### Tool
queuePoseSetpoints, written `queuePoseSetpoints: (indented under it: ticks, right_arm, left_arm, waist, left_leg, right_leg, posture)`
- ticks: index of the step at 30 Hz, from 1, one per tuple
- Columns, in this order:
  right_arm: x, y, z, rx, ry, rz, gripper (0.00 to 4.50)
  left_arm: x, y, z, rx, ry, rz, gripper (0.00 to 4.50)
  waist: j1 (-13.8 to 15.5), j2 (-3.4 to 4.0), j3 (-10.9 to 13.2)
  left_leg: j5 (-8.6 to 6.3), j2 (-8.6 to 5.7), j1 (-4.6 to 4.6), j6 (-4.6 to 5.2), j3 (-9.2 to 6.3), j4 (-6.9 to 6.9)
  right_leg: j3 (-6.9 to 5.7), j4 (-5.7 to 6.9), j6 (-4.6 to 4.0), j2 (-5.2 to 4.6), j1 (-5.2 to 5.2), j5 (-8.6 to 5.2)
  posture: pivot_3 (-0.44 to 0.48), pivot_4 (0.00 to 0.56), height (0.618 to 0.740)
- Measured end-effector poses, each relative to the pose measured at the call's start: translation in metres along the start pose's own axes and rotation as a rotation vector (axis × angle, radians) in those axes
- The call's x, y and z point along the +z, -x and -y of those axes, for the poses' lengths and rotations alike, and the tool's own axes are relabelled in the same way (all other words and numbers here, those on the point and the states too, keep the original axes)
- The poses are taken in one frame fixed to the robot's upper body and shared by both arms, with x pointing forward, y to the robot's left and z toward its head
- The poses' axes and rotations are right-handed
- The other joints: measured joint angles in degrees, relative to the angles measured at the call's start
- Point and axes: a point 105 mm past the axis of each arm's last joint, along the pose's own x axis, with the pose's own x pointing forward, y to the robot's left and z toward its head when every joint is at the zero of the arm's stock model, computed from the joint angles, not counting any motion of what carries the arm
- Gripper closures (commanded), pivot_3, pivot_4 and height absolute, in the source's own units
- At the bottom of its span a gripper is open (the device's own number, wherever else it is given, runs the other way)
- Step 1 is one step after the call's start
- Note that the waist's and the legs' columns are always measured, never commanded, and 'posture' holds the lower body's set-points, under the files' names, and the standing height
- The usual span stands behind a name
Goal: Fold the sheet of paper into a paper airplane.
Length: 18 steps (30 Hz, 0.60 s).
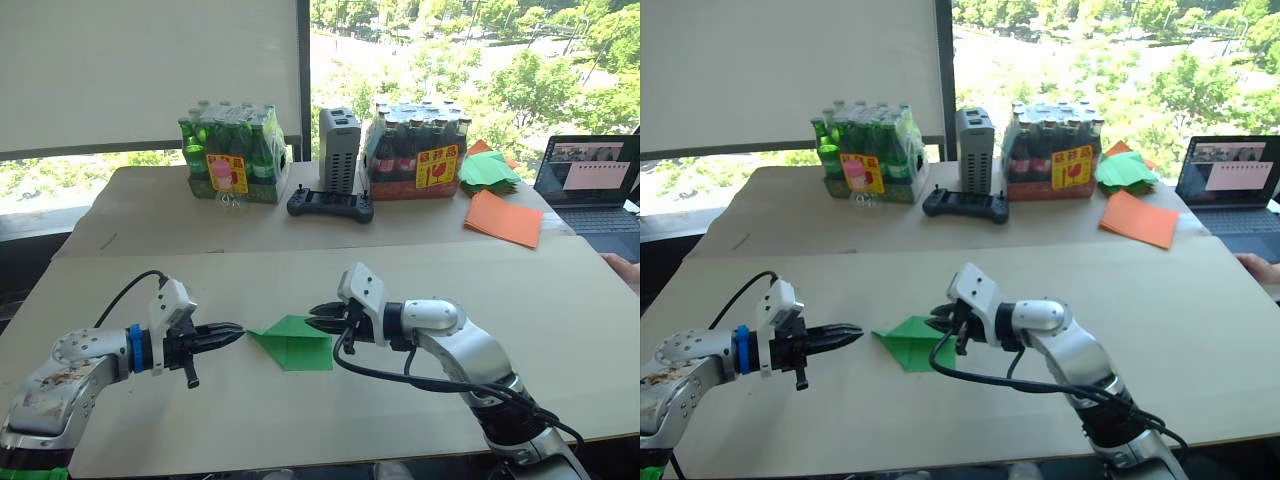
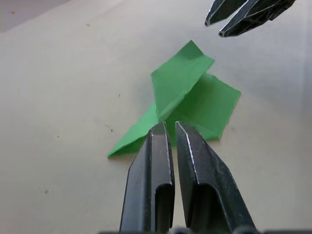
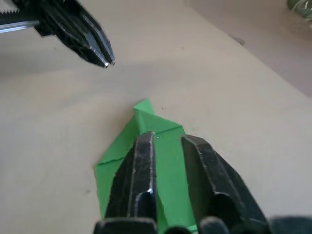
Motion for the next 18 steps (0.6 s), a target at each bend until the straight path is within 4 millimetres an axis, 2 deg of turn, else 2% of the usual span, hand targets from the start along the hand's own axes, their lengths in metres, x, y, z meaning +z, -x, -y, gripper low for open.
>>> queuePoseSetpoints:
  ticks: [5, 6, 10, 16, 17, 18]
  right_arm:
    - [-0.006, 0.012, 0.011, -0.044, -0.059, -0.03, 0.79]
    - [-0.011, 0.013, 0.013, -0.051, -0.072, -0.043, 0.46]
    - [-0.033, 0.01, 0.023, -0.066, -0.155, -0.101, 0.44]
    - [-0.041, 0.001, 0.029, -0.031, -0.228, -0.108, 0.44]
    - [-0.041, -0.001, 0.026, -0.007, -0.25, -0.097, 0.44]
    - [-0.041, -0.003, 0.024, 0.015, -0.271, -0.082, 0.44]
  left_arm:
    - [0.001, 0.003, 0.013, 0.001, 0.071, 0.036, 4.19]
    - [0.001, 0.003, 0.014, -0.001, 0.081, 0.04, 3.93]
    - [0.001, 0.001, 0.017, -0.006, 0.112, 0.06, 2.67]
    - [0.001, 0.0, 0.018, 0.002, 0.113, 0.063, 0.61]
    - [0.001, 0.0, 0.019, 0.003, 0.116, 0.063, 0.34]
    - [0.001, 0.0, 0.019, 0.003, 0.118, 0.063, 0.34]
  waist:
    - [0.35, 0.0, 0.04]
    - [0.31, 0.0, 0.04]
    - [0.2, -0.01, 0.05]
    - [0.07, 0.0, 0.05]
    - [0.07, 0.0, 0.06]
    - [0.08, 0.0, 0.06]
  left_leg:
    - [0.0, -0.01, 0.03, 0.01, 0.01, 0.01]
    - [0.0, -0.01, 0.05, 0.01, 0.02, 0.01]
    - [0.0, -0.01, 0.02, 0.0, 0.03, 0.0]
    - [-0.01, 0.0, 0.02, 0.0, 0.03, -0.03]
    - [-0.01, -0.01, 0.02, 0.0, 0.03, -0.03]
    - [-0.01, -0.01, 0.01, 0.0, 0.03, -0.02]
  right_leg:
    - [-0.01, -0.01, 0.0, -0.04, 0.07, 0.0]
    - [0.0, -0.01, 0.0, -0.05, 0.08, 0.0]
    - [0.01, 0.0, -0.01, -0.06, 0.05, 0.0]
    - [0.01, -0.02, -0.01, -0.06, 0.04, -0.01]
    - [0.01, -0.03, -0.01, -0.06, 0.04, 0.0]
    - [0.01, -0.05, -0.01, -0.06, 0.04, 0.0]
  posture:
    - [0.0, 0.15, 0.675]
    - [0.0, 0.15, 0.675]
    - [0.0, 0.15, 0.675]
    - [0.0, 0.15, 0.675]
    - [0.0, 0.15, 0.675]
    - [0.0, 0.15, 0.675]
